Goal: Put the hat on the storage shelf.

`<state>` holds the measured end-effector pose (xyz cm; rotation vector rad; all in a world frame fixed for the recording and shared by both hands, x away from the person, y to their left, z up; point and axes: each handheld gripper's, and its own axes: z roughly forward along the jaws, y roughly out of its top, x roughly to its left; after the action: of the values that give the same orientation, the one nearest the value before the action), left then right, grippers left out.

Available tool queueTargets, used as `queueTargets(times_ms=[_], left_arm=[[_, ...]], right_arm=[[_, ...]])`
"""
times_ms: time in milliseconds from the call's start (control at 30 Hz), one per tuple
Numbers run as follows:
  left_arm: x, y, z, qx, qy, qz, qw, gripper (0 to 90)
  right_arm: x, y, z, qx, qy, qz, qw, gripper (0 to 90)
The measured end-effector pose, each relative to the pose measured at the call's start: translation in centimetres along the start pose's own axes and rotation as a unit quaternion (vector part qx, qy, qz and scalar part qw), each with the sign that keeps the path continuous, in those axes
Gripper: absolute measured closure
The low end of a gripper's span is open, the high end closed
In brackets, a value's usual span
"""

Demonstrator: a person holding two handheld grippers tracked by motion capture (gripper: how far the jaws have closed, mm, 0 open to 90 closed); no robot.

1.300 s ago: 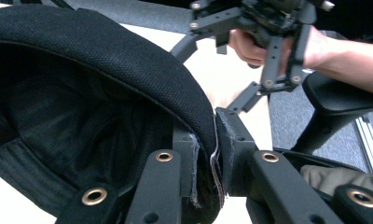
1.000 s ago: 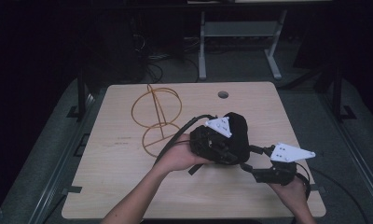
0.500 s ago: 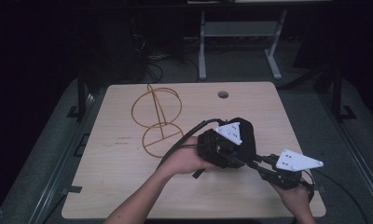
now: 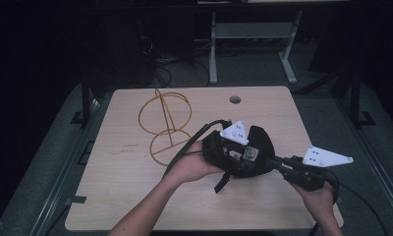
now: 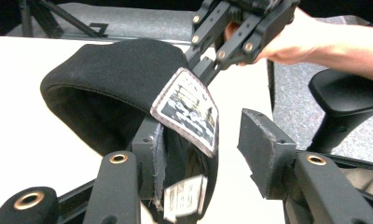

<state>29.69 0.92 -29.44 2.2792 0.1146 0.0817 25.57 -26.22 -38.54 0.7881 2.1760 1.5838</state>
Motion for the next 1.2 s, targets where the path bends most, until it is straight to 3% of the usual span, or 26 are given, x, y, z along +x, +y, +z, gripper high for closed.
queueTargets(times_ms=[333,467,733,1200], left_arm=[[0.2,-2.9,-1.6,-0.010,0.028,-0.020,0.9993,43.5],[0.0,-4.4,-2.1,-0.005,0.042,-0.019,0.9989,40.8],[-0.3,-6.4,-2.4,-0.010,0.055,-0.028,0.9981,38.7],[-0.6,-11.3,-3.5,-0.010,0.076,-0.062,0.9951,35.3]], right_arm=[[-1.5,1.4,-0.5,0.018,0.016,0.015,0.9996,82.4],[-2.3,2.7,-0.7,0.025,0.021,0.007,0.9995,82.9],[-2.6,4.5,-0.7,0.039,0.020,-0.008,0.9990,82.9],[-3.2,7.1,-0.1,0.045,0.039,-0.012,0.9982,82.9]])
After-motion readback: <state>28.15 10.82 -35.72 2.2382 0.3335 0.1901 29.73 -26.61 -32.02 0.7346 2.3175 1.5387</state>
